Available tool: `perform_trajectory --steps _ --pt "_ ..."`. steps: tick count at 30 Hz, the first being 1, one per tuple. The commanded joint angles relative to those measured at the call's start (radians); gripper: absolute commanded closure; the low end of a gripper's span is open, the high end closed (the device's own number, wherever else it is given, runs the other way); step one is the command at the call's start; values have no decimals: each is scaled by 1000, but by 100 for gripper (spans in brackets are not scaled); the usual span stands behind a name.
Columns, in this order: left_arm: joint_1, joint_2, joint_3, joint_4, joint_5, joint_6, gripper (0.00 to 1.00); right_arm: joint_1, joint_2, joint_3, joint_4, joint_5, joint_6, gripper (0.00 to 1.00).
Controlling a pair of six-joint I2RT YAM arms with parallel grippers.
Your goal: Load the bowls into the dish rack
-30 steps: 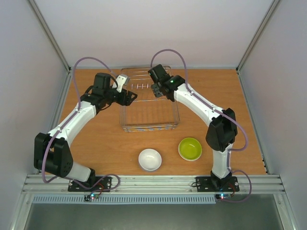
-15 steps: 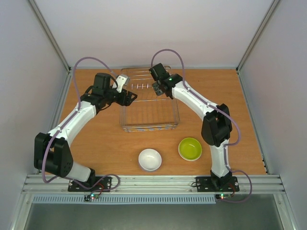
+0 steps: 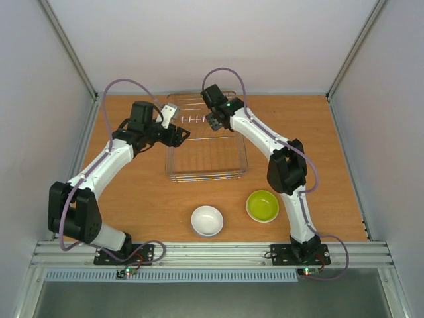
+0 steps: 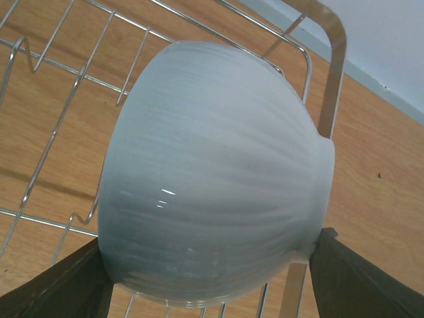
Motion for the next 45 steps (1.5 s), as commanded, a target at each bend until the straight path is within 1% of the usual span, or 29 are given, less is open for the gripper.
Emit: perform_trajectory --steps 1,3,5,7,9,11,14,17,20,24,29,36,40,43,45 --pt "1 10 9 17 22 15 26 -7 74 68 -52 -49 2 89" --pt "1 14 10 15 27 16 26 -7 104 106 -85 -72 -2 86" --pt "1 15 11 14 27 15 26 -8 130 143 -114 -82 -4 80" --pt "2 14 14 10 29 15 26 -8 147 160 -128 -95 -7 69" --pt "3 12 17 6 29 17 26 -7 154 166 -136 -121 -11 54" --pt "2 10 19 3 29 21 26 -7 155 165 -138 -142 -9 43" --pt "2 9 22 -3 26 27 25 -7 153 165 -143 -158 -6 34" --pt "2 8 26 -7 21 30 25 -7 138 162 -143 -167 -3 28" --pt "3 8 32 -16 10 30 26 -7 119 157 -144 -196 -4 19" --pt "1 7 37 -25 8 33 25 -7 108 156 -146 -245 -1 14" --pt "2 1 41 -33 7 34 25 -8 91 142 -141 -250 9 11" --pt "3 5 40 -33 14 35 25 -7 -25 39 -97 -262 21 9" --pt "1 7 40 -35 21 34 25 -9 -147 -93 -48 -252 48 9" --pt "2 12 43 -39 35 35 25 -8 -285 -240 -16 -268 79 9" --pt "1 19 46 -46 45 34 25 -7 -368 -321 -15 -274 109 12"
